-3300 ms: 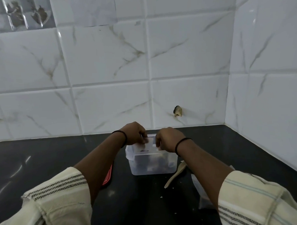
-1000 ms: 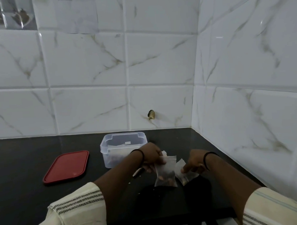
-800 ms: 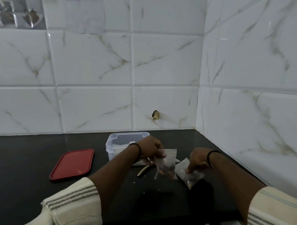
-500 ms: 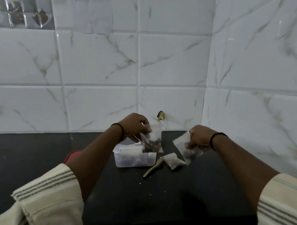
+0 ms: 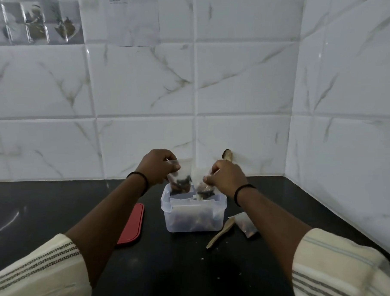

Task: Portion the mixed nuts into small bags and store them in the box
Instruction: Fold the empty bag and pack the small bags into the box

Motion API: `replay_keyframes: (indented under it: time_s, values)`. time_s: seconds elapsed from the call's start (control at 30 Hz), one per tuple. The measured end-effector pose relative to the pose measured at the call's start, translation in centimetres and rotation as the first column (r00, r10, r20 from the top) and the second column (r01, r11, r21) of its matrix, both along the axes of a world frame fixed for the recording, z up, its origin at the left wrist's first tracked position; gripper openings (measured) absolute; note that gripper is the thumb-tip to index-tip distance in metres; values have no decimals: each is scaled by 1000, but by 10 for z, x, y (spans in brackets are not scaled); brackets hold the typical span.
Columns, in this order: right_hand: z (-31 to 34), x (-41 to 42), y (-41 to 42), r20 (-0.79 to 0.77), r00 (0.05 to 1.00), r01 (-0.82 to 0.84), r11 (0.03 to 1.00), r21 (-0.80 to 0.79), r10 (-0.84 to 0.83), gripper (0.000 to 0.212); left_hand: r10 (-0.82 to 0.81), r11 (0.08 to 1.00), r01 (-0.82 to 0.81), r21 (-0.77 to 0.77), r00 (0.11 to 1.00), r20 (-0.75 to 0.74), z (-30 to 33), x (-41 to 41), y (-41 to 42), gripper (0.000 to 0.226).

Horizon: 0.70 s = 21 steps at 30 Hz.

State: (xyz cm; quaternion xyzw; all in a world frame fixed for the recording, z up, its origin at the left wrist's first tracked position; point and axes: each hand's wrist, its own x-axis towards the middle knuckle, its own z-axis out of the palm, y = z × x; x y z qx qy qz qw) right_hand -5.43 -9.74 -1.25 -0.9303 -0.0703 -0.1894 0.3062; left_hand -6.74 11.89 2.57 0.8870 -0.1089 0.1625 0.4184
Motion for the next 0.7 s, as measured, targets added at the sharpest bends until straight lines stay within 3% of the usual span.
replay_keyframes:
  time_s: [0.07,0.13,0.23,0.33,0.43,0.53,0.7]
  values:
    - [-12,10,6,3,994,103,967,-232,-105,39,-19,1000,19,21,999,-31,-4,5,3,6]
    - [-22,19,10,128,976,211,894,-394,-174,39,-23,998,26,50,998,-57,-11,13,6,6]
    - [-30,25,15,180,982,120,928,-354,-59,19,-17,997,22,68,998,-68,-22,25,8,7]
    - [-37,28,19,49,998,-14,897,-443,40,31,-21,996,26,83,998,-64,-31,37,5,7]
    - [-41,35,17,-92,996,-50,872,-486,6,35,-35,996,42,84,996,-80,-38,47,3,9]
    - [-45,38,15,-73,997,-24,923,-384,-5,32,-46,998,51,47,993,-112,-41,52,1,7]
    - [-62,36,16,195,974,105,994,44,-112,49,-33,999,34,-1,986,-164,-44,61,-5,5]
